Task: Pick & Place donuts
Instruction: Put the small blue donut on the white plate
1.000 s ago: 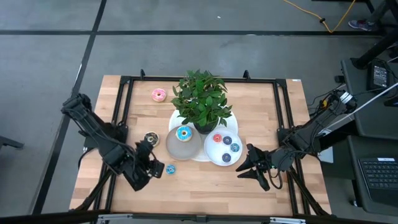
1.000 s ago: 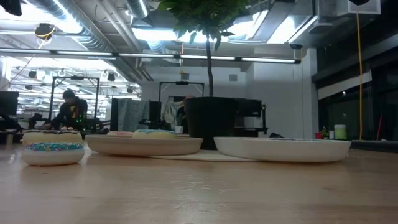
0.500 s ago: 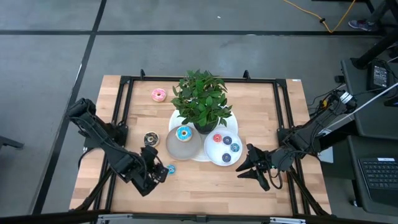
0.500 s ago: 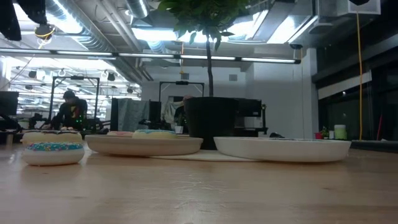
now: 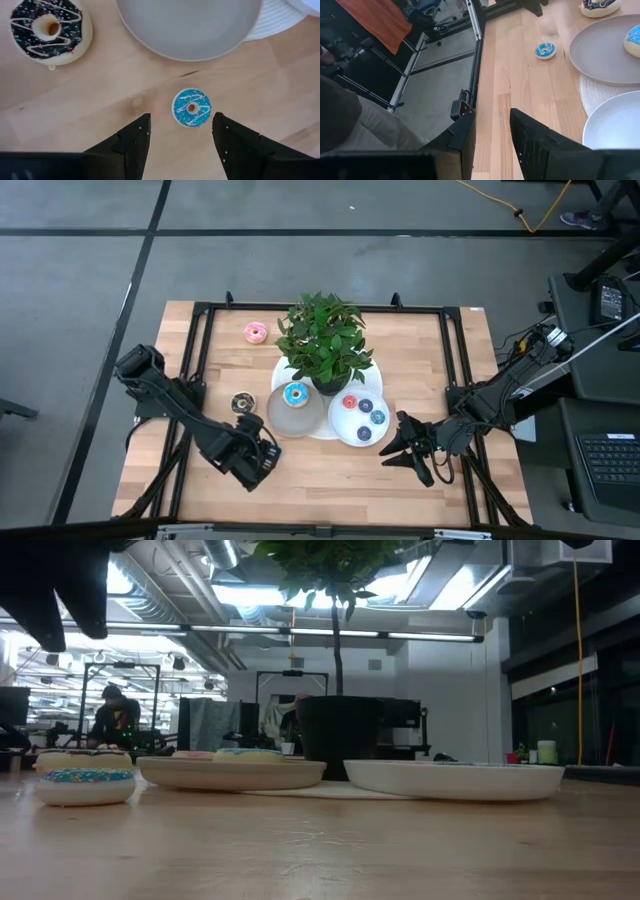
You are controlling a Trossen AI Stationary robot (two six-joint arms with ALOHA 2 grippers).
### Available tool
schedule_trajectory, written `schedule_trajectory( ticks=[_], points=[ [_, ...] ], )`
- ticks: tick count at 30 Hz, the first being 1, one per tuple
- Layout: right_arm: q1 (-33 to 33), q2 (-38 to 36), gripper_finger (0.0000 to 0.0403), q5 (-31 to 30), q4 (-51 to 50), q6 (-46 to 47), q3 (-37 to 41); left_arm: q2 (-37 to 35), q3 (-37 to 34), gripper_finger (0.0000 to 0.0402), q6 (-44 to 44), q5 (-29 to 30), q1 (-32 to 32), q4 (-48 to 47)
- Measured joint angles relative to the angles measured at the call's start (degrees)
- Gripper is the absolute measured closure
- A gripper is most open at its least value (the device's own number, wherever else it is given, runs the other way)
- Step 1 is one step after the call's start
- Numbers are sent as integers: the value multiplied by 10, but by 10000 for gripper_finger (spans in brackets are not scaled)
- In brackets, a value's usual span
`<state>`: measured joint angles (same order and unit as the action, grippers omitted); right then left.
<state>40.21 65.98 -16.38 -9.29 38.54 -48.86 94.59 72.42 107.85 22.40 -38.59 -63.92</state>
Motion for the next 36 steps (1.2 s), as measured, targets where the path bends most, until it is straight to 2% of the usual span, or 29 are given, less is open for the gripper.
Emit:
schedule_trajectory(
  ticks=[10, 16, 22, 28, 36],
  points=[
    [0, 0, 282, 0, 0, 0, 0, 37, -4, 199, -36, -12, 25, 48],
    [0, 0, 282, 0, 0, 0, 0, 39, -65, 199, -34, -50, 29, 144],
    [0, 0, 282, 0, 0, 0, 0, 38, -91, 199, -28, -52, 27, 149],
    [0, 0, 282, 0, 0, 0, 0, 38, -119, 199, -36, -57, 31, 195],
    [0, 0, 282, 0, 0, 0, 0, 42, -131, 199, -43, -58, 34, 210]
  ],
)
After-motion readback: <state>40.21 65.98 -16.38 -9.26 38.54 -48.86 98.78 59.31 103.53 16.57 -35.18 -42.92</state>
